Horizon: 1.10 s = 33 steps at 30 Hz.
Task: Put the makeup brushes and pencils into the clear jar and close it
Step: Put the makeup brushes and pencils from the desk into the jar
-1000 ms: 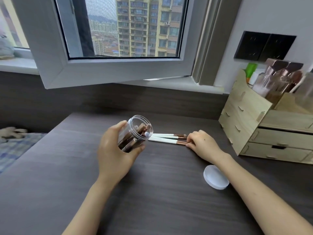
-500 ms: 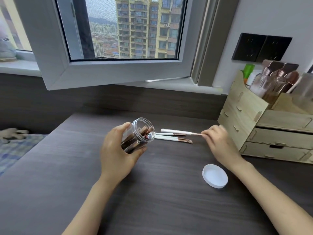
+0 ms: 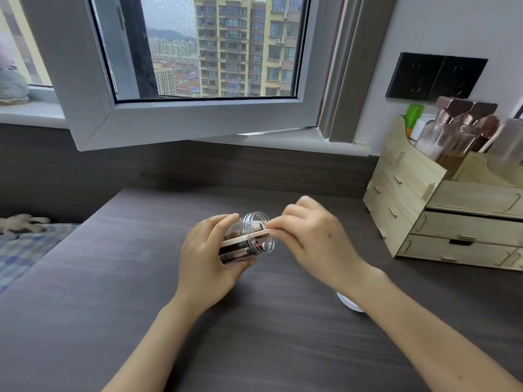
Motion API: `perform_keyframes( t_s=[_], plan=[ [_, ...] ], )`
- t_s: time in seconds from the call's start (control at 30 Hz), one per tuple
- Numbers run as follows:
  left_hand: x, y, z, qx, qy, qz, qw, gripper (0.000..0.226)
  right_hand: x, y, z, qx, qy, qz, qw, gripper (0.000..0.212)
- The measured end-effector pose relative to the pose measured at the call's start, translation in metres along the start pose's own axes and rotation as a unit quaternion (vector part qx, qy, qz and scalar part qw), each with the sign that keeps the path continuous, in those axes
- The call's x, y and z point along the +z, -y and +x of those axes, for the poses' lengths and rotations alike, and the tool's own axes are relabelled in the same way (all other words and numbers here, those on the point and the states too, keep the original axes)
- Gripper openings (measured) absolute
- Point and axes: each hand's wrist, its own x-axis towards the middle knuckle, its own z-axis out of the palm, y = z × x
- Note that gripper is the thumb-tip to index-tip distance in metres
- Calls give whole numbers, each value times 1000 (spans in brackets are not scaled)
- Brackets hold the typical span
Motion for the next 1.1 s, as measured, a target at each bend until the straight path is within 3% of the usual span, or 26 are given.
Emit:
perform_keyframes(
  t_s=[0.13,0.27,0.33,0.4,0.47,0.57,0.7,0.97,1.1],
  plan=[
    [-1,2,-1,-24,0,-17,1000,67,20,11,11,56,-6,58,997,17],
    [-3,4,2,-50,-9,-23,998,70,14,7,10,93,54,167,980,26],
    [-5,5,3,-73,-20,-35,996,72,13,-13,3,170,14,225,959,22],
    [-6,7,4,-107,-36,-50,992,76,23,-51,-9,257,-20,127,958,18],
    [-6,10,4,-143,-48,-72,986,76,36,-85,-22,314,79,-24,946,19],
    [-7,10,4,-169,-56,-92,980,76,54,-110,-38,315,184,-71,928,22],
    [-6,10,3,-170,-59,-99,979,76,66,-116,-39,293,171,-44,940,16],
    [-6,10,3,-152,-58,-100,982,76,57,-125,-44,158,247,-111,949,19],
    [-6,10,3,-146,-63,-102,982,76,36,-114,-50,268,170,15,948,14]
  ],
)
